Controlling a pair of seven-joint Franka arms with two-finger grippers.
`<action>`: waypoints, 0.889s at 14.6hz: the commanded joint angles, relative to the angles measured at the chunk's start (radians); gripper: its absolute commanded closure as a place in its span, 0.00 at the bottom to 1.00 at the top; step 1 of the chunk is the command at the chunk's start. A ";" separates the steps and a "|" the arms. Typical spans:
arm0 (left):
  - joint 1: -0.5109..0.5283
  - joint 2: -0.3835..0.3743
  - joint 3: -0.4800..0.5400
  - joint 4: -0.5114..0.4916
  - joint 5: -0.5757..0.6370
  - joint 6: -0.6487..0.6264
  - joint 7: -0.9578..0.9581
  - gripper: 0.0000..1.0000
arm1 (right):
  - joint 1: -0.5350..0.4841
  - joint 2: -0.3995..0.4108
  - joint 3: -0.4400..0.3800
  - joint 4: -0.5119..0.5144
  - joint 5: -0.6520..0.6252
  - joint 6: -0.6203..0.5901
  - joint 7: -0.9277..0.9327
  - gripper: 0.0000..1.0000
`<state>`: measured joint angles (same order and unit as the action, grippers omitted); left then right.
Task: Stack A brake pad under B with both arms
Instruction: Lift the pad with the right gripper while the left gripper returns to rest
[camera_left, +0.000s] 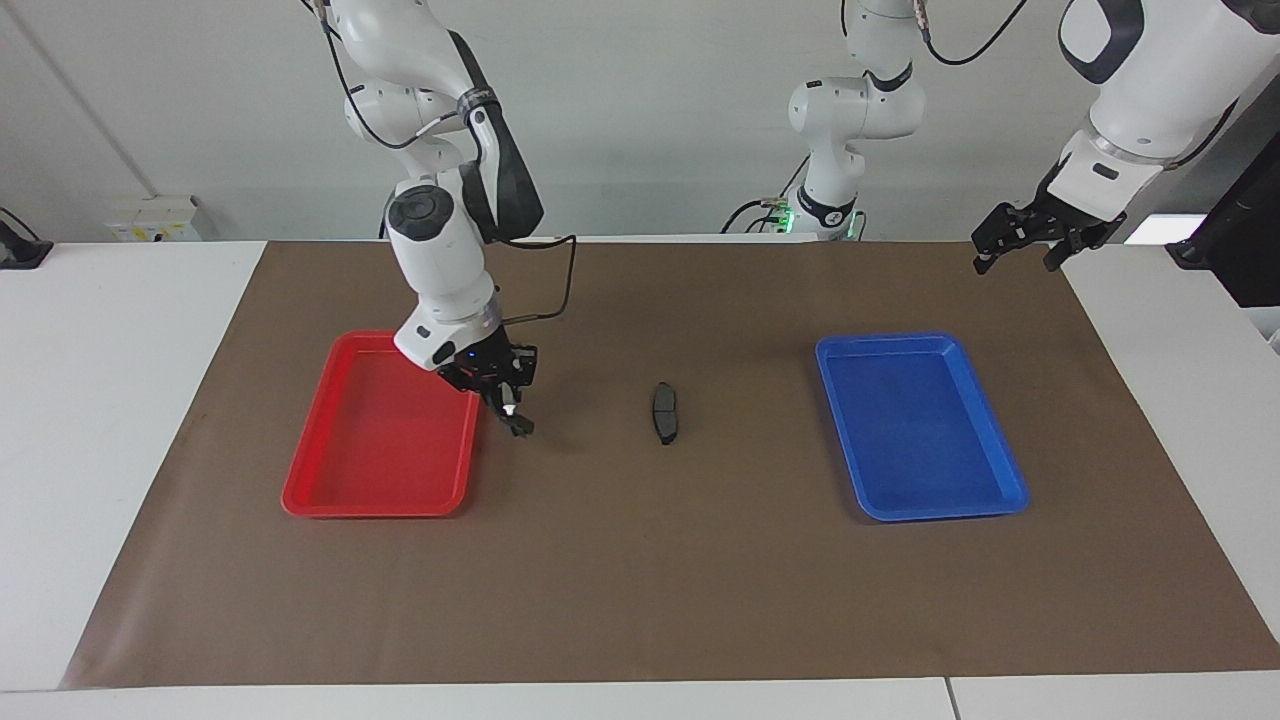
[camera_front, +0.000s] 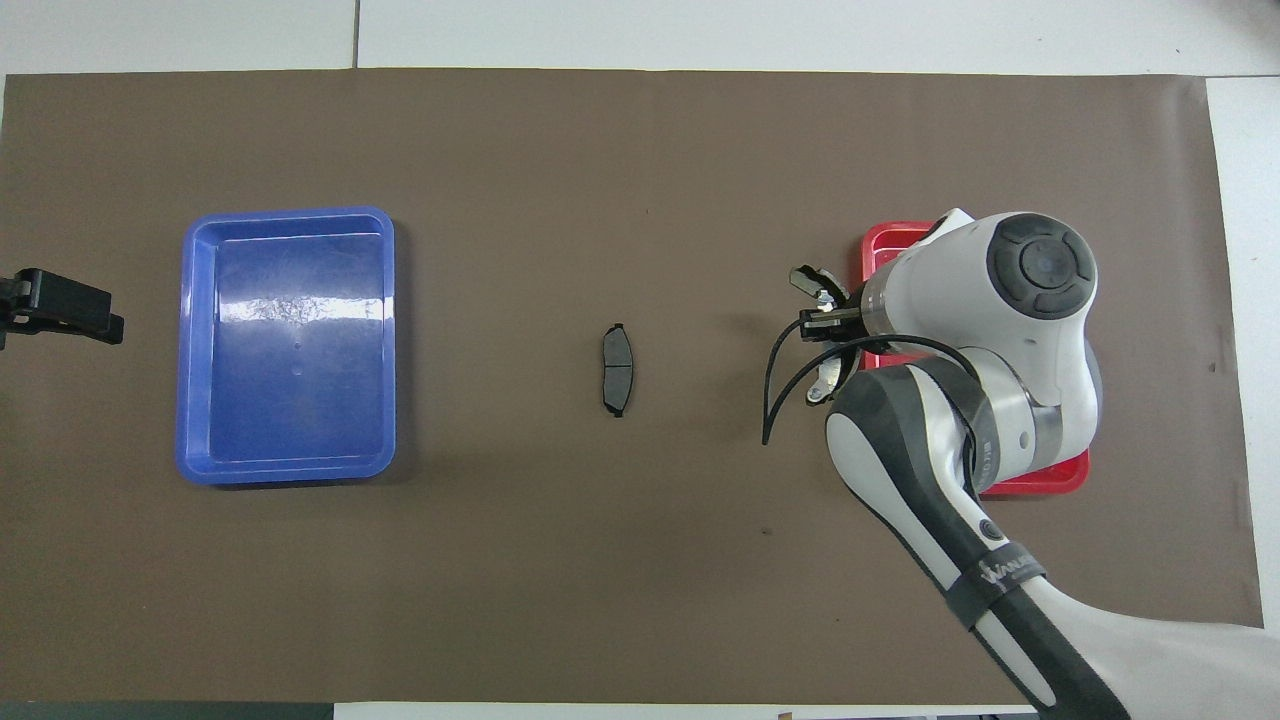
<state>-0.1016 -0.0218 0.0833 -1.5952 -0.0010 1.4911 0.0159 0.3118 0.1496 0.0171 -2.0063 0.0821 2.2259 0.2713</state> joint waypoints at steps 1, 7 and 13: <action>0.029 -0.004 -0.007 -0.002 -0.008 -0.014 0.013 0.00 | 0.074 0.131 -0.005 0.179 -0.001 -0.058 0.132 1.00; 0.028 -0.004 -0.008 -0.002 -0.008 -0.017 0.015 0.00 | 0.223 0.298 -0.005 0.357 -0.062 -0.080 0.293 1.00; 0.029 -0.004 -0.008 -0.002 -0.008 -0.017 0.015 0.00 | 0.279 0.324 -0.003 0.328 -0.099 -0.005 0.378 1.00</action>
<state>-0.0846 -0.0214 0.0830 -1.5951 -0.0010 1.4888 0.0167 0.5826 0.4713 0.0158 -1.6748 0.0002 2.1986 0.6274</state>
